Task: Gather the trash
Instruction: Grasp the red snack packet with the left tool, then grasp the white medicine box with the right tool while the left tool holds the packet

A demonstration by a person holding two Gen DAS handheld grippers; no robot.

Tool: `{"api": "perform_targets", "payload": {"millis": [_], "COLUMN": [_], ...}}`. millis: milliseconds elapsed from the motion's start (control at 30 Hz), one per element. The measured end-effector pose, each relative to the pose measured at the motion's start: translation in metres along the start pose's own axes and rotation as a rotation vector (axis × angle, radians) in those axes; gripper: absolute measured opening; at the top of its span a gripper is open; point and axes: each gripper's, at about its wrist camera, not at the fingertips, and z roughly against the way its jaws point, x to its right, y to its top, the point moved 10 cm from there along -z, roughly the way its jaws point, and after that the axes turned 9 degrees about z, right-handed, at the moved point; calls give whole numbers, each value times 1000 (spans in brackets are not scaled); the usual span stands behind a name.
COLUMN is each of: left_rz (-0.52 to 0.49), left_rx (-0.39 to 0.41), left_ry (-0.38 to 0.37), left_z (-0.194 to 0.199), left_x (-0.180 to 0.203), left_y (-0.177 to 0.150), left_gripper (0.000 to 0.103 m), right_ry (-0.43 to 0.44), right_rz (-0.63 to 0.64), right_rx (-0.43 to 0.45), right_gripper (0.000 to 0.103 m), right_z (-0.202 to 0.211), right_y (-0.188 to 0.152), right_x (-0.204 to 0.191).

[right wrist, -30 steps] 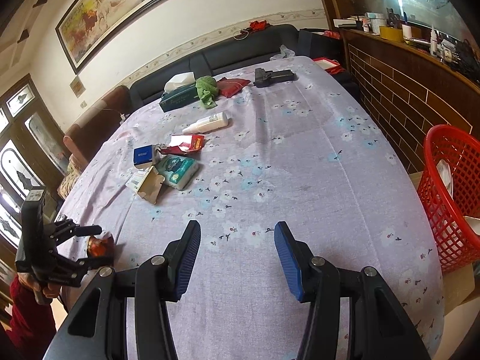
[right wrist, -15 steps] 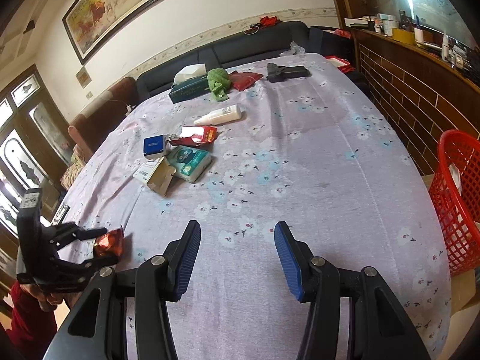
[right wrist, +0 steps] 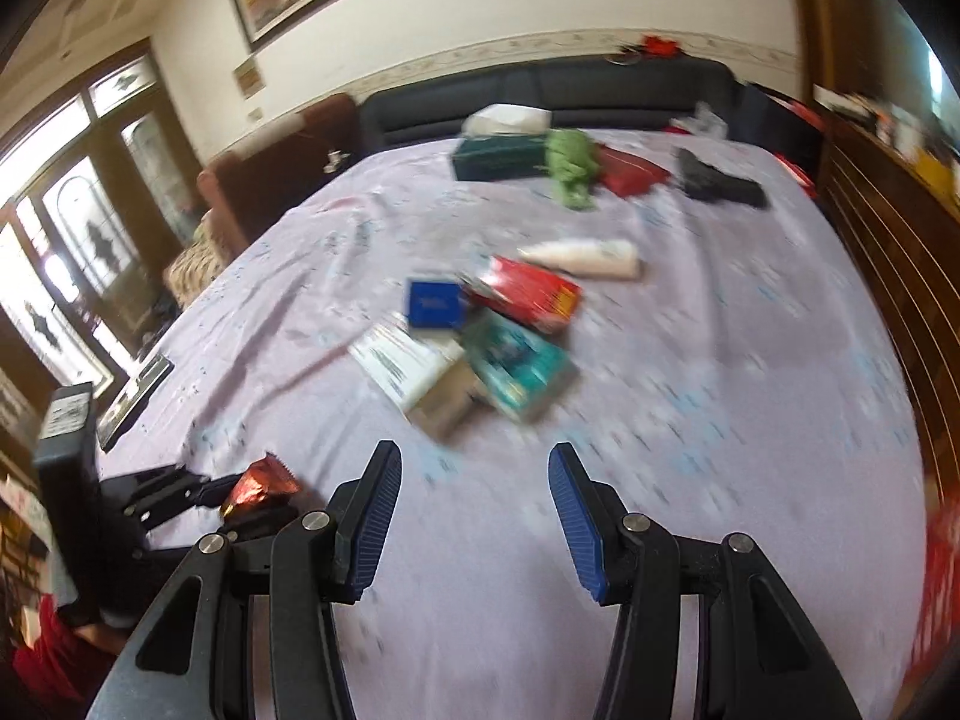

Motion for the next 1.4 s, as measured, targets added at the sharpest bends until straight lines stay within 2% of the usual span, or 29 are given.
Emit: {"api": "perform_targets", "payload": {"millis": [33, 133, 233, 300, 367, 467, 533, 600, 667, 800, 967, 1067, 1167, 1333, 1400], "left_rz": [27, 108, 123, 129, 136, 152, 164, 181, 203, 214, 191, 181, 176, 179, 178], "left_rx": [11, 4, 16, 34, 53, 71, 83, 85, 89, 77, 76, 78, 81, 77, 78], "left_ry": [30, 39, 48, 61, 67, 79, 82, 89, 85, 69, 70, 68, 70, 71, 73], "left_z": [0, -1, 1, 3, 6, 9, 12, 12, 13, 11, 11, 11, 10, 10, 10], "left_x": [-8, -24, -27, -28, -32, -36, -39, -42, -46, -47, -43, -41, -40, -41, -41], "left_y": [2, 4, 6, 8, 9, 11, 12, 12, 13, 12, 11, 11, 11, 11, 11], "left_gripper": [32, 32, 32, 32, 32, 32, 32, 32, 32, 32, 32, 32, 32, 32, 32], "right_ry": [-5, 0, 0, 7, 55, 181, 165, 110, 67, 69, -5, 20, 44, 132, 107], "right_rz": [15, 27, 13, 4, 3, 51, 94, 142, 179, 194, 207, 175, 152, 126, 147], "right_rx": [1, -16, -33, -54, -91, -143, -134, -123, -122, -150, -163, -168, -172, -175, -162], "right_gripper": [55, 55, 55, 51, 49, 49, 49, 49, 54, 55, 56, 57, 63, 63, 64], "right_z": [-11, -41, -68, -81, -86, -81, -75, -73, -76, -92, -106, -104, -104, -101, -99], "right_y": [10, 28, 39, 38, 30, 10, 7, 10, 12, 10, 9, 6, 4, 0, 2], "right_x": [-2, -4, -2, -3, -13, -47, -54, -57, -57, -64, -57, -50, -46, -62, -66]}}
